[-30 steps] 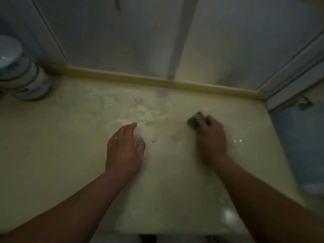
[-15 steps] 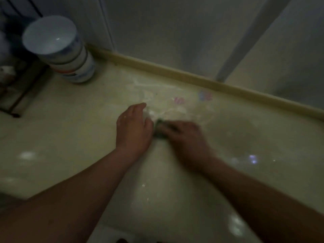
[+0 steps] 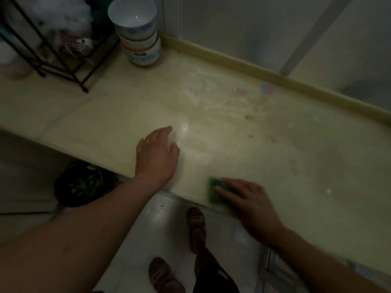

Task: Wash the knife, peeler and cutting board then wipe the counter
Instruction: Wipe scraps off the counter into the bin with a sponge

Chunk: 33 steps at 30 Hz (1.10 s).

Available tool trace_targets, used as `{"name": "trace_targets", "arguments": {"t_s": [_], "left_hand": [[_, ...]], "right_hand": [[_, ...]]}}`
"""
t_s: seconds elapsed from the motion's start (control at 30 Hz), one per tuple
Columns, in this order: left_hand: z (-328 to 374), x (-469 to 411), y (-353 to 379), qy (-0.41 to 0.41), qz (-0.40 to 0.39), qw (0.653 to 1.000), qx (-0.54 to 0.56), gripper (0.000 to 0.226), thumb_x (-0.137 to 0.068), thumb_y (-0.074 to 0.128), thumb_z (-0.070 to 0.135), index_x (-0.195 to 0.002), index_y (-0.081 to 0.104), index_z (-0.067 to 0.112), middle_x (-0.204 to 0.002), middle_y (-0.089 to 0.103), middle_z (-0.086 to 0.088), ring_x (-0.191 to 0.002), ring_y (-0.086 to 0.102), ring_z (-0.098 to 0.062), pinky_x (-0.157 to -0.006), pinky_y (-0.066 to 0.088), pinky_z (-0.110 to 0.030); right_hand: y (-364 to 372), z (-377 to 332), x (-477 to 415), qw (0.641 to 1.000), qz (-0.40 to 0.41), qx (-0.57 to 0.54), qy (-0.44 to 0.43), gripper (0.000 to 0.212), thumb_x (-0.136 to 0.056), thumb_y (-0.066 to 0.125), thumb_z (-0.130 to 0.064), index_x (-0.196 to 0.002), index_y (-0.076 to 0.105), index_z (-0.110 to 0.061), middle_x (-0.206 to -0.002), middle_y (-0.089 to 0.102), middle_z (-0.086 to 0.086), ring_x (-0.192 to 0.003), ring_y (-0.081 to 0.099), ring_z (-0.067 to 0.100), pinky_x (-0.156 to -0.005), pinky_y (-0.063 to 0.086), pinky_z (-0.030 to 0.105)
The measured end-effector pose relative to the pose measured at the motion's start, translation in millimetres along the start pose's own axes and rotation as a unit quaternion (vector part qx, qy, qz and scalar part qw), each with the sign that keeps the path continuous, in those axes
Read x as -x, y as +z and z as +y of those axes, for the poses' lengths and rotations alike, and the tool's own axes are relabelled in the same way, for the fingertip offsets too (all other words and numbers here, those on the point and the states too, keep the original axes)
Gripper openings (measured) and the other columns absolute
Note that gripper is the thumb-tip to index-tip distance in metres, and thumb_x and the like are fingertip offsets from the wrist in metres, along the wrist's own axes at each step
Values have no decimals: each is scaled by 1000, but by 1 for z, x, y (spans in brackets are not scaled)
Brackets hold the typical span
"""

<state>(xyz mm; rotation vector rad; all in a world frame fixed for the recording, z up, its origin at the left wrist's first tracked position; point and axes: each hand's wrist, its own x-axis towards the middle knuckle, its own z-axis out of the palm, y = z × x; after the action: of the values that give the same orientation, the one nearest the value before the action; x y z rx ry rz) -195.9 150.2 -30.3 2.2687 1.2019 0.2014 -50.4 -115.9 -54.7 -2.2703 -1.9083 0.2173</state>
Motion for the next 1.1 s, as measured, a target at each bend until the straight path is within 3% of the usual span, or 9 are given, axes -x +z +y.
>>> {"name": "trace_targets", "arguments": {"t_s": [0.1, 0.2, 0.3, 0.37, 0.5, 0.67, 0.83, 1.03, 1.1], "left_hand": [[-18, 22, -11, 7, 7, 1000, -2, 60, -93, 41, 39, -150, 47, 22, -153, 51, -2, -140, 47, -23, -122, 27, -51], [-33, 36, -21, 8, 12, 1000, -5, 56, -96, 47, 33, -151, 46, 21, -153, 50, -3, -140, 47, -24, -122, 27, -50], [-41, 42, -28, 19, 5, 1000, -15, 56, -98, 48, 33, -153, 43, 22, -155, 48, -2, -142, 45, -23, -122, 27, -50], [-40, 41, -31, 19, 1, 1000, -17, 56, -100, 49, 32, -154, 41, 24, -157, 46, 0, -143, 43, -21, -123, 26, -49], [-33, 21, -35, 22, 5, 1000, -6, 56, -100, 48, 33, -155, 40, 25, -158, 45, 1, -144, 42, -19, -123, 26, -48], [-34, -21, -33, 14, 2, 1000, 10, 65, -90, 39, 40, -154, 42, 27, -156, 47, 2, -143, 44, -19, -122, 29, -49], [-42, -86, -33, 7, 6, 1000, -8, 65, -88, 43, 37, -152, 46, 23, -153, 51, -1, -141, 48, -22, -120, 34, -49], [-46, -159, -34, -21, 36, 999, 11, 58, -93, 51, 31, -150, 47, 23, -151, 53, -2, -138, 50, -24, -117, 35, -52], [-50, -165, -36, -29, 35, 999, 11, 59, -92, 47, 33, -150, 47, 24, -151, 53, -1, -138, 49, -23, -118, 34, -52]], "right_hand": [[-22, 66, 4, 977, 99, 24, 189, 48, -101, 50, -30, -148, 54, -36, -147, 60, 6, -116, 64, 37, -92, 53, 46], [-20, 45, -61, 927, 162, -22, 338, 48, -101, 39, -34, -146, 56, -33, -151, 56, 5, -122, 59, 37, -103, 51, 44], [16, -62, -113, 980, 111, -23, 165, 43, -100, 48, -31, -142, 56, -37, -155, 51, -2, -128, 56, 26, -108, 47, 37], [34, -116, -104, 997, 29, -20, 67, 62, -96, 61, -26, -153, 42, -41, -164, 39, 0, -141, 46, 25, -117, 39, 41], [12, -54, -78, 999, -22, -3, -43, 64, -102, 55, -32, -158, 30, -49, -169, 29, -3, -148, 38, 23, -118, 35, 43], [-9, 82, -141, 986, 55, 38, 151, 61, -99, 61, -19, -155, 45, -37, -160, 45, 12, -135, 52, 37, -110, 45, 48], [-3, 79, -291, 938, 133, -52, 315, 57, -97, 51, -10, -152, 50, -24, -155, 46, 18, -139, 44, 41, -117, 39, 49], [-4, 50, -352, 999, 38, 6, 4, 63, -100, 61, -27, -158, 37, -37, -162, 40, 10, -140, 46, 32, -114, 42, 52], [-13, 82, -368, 999, 33, 43, 6, 58, -102, 56, -31, -157, 38, -37, -159, 46, 8, -133, 53, 33, -108, 45, 53]]}}
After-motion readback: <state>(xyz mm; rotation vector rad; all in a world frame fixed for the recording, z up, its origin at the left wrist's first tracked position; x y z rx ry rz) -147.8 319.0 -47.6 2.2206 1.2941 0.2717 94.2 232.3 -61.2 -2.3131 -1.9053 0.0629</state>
